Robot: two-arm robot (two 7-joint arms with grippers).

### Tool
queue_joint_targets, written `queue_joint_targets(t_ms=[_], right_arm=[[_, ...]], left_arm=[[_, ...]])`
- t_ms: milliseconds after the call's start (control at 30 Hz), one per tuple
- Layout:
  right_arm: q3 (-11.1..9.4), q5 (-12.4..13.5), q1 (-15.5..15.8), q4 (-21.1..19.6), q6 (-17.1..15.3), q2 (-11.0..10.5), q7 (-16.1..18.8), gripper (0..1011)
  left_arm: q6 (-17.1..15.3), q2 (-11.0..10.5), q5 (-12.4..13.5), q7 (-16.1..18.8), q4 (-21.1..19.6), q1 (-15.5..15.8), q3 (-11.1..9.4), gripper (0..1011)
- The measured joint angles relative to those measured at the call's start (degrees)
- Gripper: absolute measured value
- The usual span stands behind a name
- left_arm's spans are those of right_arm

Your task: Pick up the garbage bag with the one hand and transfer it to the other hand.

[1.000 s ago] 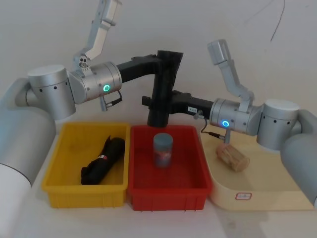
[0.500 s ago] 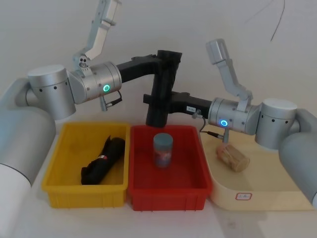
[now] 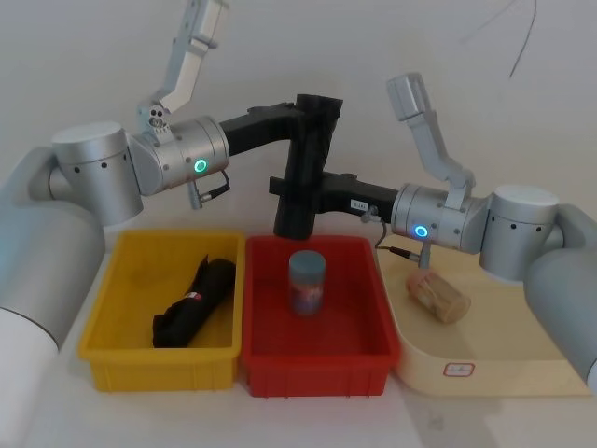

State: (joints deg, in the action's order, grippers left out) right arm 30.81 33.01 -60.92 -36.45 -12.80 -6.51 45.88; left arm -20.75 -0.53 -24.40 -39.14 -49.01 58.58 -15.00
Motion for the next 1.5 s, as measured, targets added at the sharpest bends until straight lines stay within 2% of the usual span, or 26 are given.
queue_joint_targets(t_ms=[633,1233,1500], right_arm=[[0.00,0.01,-0.08,0.10,0.05,0.06,0.00,594],[0.00,0.01,-0.08,0.10,0.05,0.06,0.00,594],[-0.07,-0.11,0.22,-0.77,-0.19,-0.27,-0.85,594]], left_arm=[[0.00,0.00,0.00,0.00,0.00,0.00,0.00,539],[0.00,0.00,-0.01,-0.01,0.00,0.00,-0.01,1001],[0.00,0.00,-0.01,0.00,0.00,0.00,0.00,1001]])
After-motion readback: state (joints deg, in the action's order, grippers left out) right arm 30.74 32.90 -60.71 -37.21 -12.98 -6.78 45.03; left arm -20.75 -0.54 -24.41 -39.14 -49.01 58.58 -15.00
